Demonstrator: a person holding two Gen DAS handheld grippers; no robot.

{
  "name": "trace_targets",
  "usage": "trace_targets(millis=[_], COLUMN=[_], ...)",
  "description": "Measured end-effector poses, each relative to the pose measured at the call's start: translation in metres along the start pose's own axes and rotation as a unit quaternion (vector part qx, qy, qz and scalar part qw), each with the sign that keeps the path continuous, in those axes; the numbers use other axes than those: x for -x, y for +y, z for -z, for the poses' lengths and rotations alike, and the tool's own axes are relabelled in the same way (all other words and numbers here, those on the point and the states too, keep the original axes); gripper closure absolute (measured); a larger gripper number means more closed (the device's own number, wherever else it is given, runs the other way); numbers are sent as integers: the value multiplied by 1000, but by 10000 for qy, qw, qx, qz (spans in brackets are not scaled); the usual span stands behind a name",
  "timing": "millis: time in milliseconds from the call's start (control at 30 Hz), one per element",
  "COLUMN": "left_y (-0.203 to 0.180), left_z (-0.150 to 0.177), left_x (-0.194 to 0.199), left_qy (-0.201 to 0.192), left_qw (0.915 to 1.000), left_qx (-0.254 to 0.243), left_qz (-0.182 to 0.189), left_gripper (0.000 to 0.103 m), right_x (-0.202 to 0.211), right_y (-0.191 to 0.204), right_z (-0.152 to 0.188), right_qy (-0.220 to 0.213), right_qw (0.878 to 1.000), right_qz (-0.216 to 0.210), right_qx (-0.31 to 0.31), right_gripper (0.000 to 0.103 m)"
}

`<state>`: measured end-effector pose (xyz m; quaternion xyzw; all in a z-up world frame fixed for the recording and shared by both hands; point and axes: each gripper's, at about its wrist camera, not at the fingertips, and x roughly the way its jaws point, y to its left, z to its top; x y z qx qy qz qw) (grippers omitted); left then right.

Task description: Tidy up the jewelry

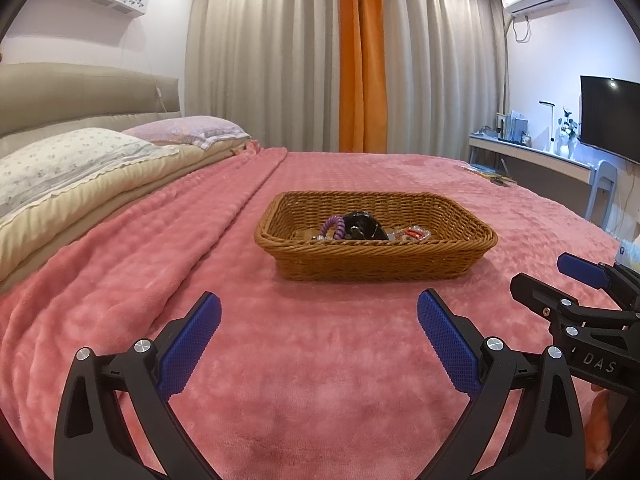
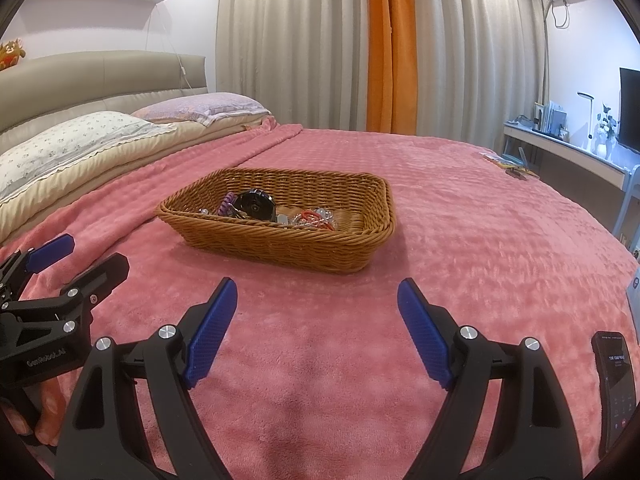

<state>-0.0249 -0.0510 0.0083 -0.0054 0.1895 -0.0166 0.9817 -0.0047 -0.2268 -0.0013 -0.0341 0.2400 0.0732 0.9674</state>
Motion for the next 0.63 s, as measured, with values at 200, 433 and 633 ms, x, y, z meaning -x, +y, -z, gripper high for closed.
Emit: trace_targets(millis=[200, 433, 633], left_y=[0, 11, 19], left_z=[0, 0, -2], left_x=[-1, -3, -5], left_qy=[-20, 110, 239], left_qw=[10000, 9996, 9989], left_qx=[-12, 173, 332], left_qz=[54, 209, 212], left_gripper=[8, 7, 7], right_x=[0, 0, 0], right_y=[0, 0, 0], right_z=[0, 0, 1], right_qy=[-1, 1, 5], right_qw=[10000, 10000, 10000], right_qz=[1, 0, -3], right_qx=[2, 3, 2], right_gripper=[25, 25, 24])
